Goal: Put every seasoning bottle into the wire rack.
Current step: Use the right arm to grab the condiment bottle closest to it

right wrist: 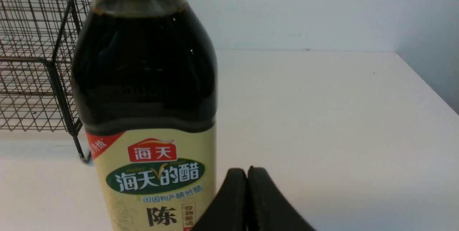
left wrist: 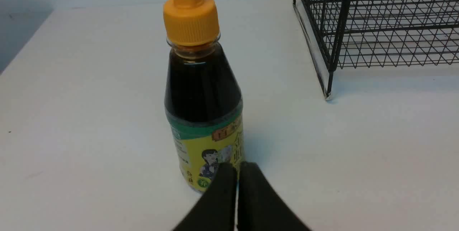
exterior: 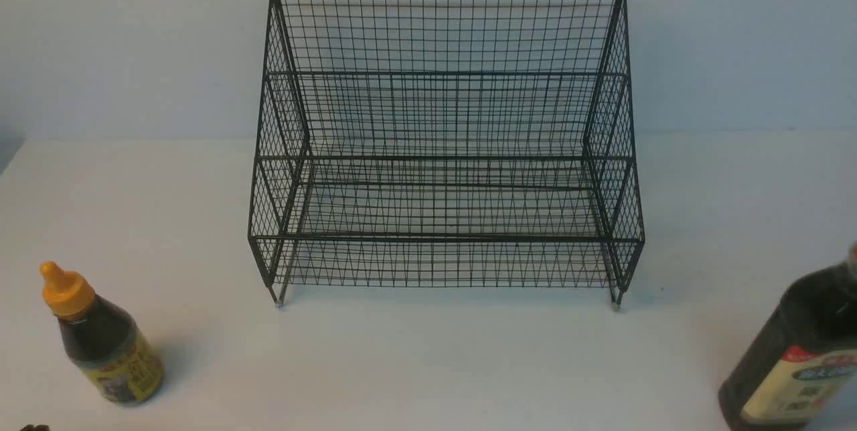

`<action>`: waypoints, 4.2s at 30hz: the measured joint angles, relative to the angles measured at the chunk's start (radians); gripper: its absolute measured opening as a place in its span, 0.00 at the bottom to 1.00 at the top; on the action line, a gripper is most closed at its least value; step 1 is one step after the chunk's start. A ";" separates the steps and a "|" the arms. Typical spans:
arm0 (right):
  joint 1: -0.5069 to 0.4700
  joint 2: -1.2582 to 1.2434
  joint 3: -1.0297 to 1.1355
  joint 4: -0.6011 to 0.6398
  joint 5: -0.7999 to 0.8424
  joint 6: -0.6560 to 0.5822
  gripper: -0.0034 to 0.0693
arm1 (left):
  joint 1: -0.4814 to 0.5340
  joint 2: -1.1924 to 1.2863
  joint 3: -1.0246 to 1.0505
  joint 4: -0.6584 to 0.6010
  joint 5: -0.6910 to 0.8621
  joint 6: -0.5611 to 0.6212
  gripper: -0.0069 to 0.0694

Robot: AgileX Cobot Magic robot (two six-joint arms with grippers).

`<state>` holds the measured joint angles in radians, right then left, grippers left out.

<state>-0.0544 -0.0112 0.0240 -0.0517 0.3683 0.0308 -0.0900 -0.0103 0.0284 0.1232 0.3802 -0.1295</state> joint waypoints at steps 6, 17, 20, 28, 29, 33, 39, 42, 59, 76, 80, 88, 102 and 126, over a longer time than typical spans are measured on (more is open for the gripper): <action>0.000 0.000 0.000 0.000 0.000 0.000 0.03 | 0.000 0.000 0.000 0.000 0.000 0.000 0.08; 0.000 0.000 0.000 0.000 0.000 0.000 0.03 | 0.000 0.000 0.000 0.000 0.000 0.000 0.08; 0.000 0.000 0.000 0.000 0.000 0.000 0.03 | 0.000 0.000 0.000 0.000 0.000 0.000 0.08; 0.000 0.000 0.000 0.000 0.000 0.000 0.03 | 0.000 0.000 0.000 0.000 0.000 0.000 0.08; 0.000 0.000 0.000 0.000 0.000 0.000 0.03 | 0.000 0.000 0.000 0.000 0.000 0.000 0.08; 0.000 0.000 0.000 0.000 0.000 0.000 0.03 | 0.000 0.000 0.000 0.000 0.000 0.000 0.08; 0.000 0.000 0.000 0.012 -0.001 -0.001 0.03 | 0.000 0.000 0.000 0.000 0.000 0.000 0.08; 0.000 0.000 0.001 0.085 -0.014 0.000 0.03 | 0.000 0.000 0.000 0.000 0.000 0.000 0.08; 0.000 0.000 0.004 1.006 -0.087 0.031 0.03 | 0.000 0.000 0.000 0.000 0.000 0.000 0.08; 0.006 0.412 -0.880 0.688 0.600 -0.408 0.06 | 0.000 0.000 0.000 0.000 0.000 0.000 0.08; 0.006 0.530 -0.999 0.547 0.737 -0.286 0.13 | 0.000 0.000 0.000 0.000 0.000 0.000 0.08; 0.006 0.719 -1.020 0.341 0.792 -0.208 0.57 | 0.000 0.000 0.000 0.000 0.000 0.000 0.08; 0.006 0.986 -1.017 0.310 0.741 -0.193 0.97 | 0.000 0.000 0.000 0.000 0.000 0.000 0.08; 0.009 1.032 -0.865 0.276 0.523 -0.251 0.49 | 0.000 0.000 0.000 0.000 0.000 0.000 0.08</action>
<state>-0.0455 1.0209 -0.8406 0.2244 0.8914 -0.2200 -0.0900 -0.0103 0.0284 0.1232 0.3802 -0.1295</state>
